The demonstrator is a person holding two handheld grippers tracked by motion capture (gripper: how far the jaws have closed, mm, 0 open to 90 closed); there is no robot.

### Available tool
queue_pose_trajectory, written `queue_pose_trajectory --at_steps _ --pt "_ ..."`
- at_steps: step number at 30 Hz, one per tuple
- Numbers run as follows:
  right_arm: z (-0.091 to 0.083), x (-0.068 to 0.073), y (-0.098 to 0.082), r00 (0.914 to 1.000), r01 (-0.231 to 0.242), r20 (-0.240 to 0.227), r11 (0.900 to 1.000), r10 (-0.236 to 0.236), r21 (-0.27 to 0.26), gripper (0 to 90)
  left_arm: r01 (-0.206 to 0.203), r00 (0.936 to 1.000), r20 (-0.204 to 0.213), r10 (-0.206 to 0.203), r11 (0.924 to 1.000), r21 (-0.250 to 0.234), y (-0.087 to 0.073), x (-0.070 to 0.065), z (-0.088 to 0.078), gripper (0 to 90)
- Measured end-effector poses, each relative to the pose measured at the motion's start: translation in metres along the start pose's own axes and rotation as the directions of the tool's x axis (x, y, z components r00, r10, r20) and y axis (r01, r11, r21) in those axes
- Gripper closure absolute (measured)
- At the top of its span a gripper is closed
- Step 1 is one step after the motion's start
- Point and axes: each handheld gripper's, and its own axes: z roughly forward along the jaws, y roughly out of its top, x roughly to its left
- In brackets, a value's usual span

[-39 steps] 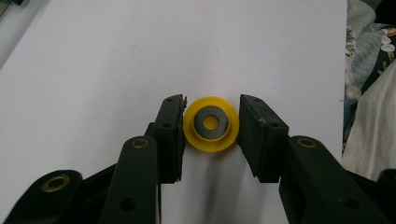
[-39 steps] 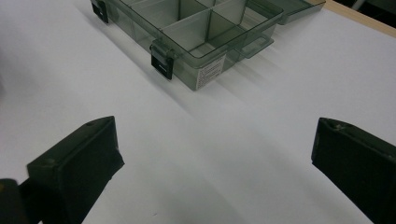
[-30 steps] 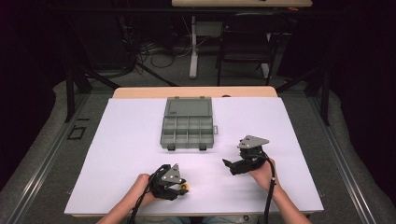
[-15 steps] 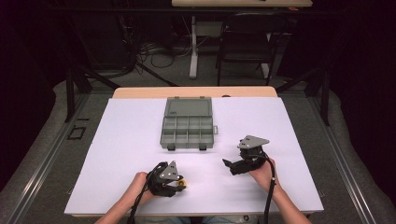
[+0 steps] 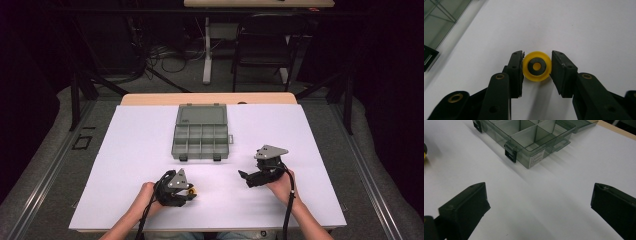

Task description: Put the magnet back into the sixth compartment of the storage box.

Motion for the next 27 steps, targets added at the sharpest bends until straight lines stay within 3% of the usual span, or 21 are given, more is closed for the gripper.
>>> queue_pose_trajectory --at_steps 27 --pt "-0.001 -0.002 0.000 1.0000 -0.007 0.003 1.000 0.007 -0.005 0.5 0.009 0.9973 -0.072 -0.011 0.9995 -0.029 0.003 0.014 -0.005 62.8"
